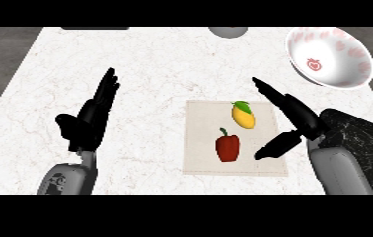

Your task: Pick the lemon from the placemat and place it in the bowl

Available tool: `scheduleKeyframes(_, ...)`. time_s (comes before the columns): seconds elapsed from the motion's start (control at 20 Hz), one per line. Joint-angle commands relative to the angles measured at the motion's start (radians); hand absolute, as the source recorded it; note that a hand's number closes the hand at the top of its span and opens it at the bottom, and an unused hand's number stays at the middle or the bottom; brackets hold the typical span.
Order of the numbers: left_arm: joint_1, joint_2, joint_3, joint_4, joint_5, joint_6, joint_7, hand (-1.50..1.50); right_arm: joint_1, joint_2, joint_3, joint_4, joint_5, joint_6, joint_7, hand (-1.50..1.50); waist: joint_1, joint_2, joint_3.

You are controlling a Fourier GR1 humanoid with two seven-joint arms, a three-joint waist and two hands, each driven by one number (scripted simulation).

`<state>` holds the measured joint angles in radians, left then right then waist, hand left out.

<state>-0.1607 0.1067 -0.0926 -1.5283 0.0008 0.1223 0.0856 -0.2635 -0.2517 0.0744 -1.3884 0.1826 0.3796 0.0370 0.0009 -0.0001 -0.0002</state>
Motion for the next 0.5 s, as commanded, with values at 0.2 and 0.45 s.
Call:
scheduleKeyframes(0.2, 0.011, 0.022, 0.047, -0.044, 0.015, -0.061, 0.019, 0.00, -0.038, 0.046, -0.031, 0.181, 0.061, -0.014, -0.102, -1.50, 0.004, 0.001, 0.000)
scheduleKeyframes(0.45, 0.086, -0.045, -0.017, -0.111, -0.053, -0.006, 0.035, 0.00, -0.039, 0.052, -0.056, 0.238, 0.076, -0.016, -0.180, -1.50, 0.003, 0.000, 0.000)
